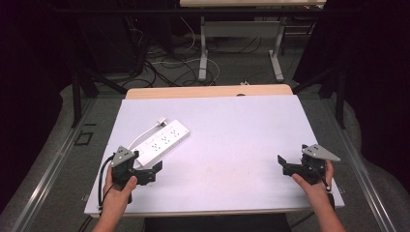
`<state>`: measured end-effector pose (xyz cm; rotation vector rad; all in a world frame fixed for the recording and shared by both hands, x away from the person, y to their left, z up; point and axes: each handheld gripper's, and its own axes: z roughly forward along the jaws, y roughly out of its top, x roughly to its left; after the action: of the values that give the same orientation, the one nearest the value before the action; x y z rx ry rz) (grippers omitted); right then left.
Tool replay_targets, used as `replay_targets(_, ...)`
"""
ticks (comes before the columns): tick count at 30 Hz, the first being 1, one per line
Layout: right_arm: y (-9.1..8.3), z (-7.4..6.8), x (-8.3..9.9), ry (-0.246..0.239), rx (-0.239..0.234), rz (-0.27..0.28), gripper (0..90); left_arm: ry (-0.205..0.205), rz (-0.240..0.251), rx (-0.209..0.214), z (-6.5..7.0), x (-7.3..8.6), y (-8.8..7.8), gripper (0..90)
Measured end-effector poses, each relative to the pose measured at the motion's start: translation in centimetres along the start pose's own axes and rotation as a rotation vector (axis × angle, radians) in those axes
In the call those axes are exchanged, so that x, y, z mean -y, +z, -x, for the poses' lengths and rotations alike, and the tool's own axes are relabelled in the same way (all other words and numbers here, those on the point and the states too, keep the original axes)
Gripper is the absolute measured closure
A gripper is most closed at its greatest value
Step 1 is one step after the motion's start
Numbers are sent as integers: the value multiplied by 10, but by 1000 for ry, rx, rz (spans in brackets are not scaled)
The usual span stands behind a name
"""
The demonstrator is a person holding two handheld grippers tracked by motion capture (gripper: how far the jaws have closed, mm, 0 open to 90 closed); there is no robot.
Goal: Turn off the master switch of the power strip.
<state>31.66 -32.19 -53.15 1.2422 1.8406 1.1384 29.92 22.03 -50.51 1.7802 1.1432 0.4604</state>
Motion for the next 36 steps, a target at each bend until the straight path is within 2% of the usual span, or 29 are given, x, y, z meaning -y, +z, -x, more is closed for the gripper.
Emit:
replay_targets(10,1,-1,1,6,-2,3,0,0,-16,17,-1,17,12,7)
replay_targets(17,1,-1,1,3,-3,-1,0,2,-28,15,0,22,18,7)
replay_targets(22,1,-1,1,3,-12,-2,0,24,-46,7,1,26,22,7)
replay_targets(23,1,-2,1,5,-9,0,0,18,-48,8,1,26,23,7)
replay_targets(24,1,-2,1,12,-9,0,0,30,-54,3,0,27,23,7)
replay_targets(26,1,-1,1,2,-11,-1,0,31,-60,5,1,28,25,7)
replay_targets(27,2,-1,1,3,-16,5,0,22,-62,10,1,28,26,7)
replay_targets(28,3,-2,1,13,-12,15,0,30,-65,9,1,29,26,7)
replay_targets(29,2,-3,1,21,-15,9,0,26,-66,12,2,30,27,7)
replay_targets(30,2,-2,1,7,-15,-2,0,24,-67,14,2,30,28,7)
replay_targets(36,3,-2,2,6,-19,3,0,20,-69,19,2,32,30,7)
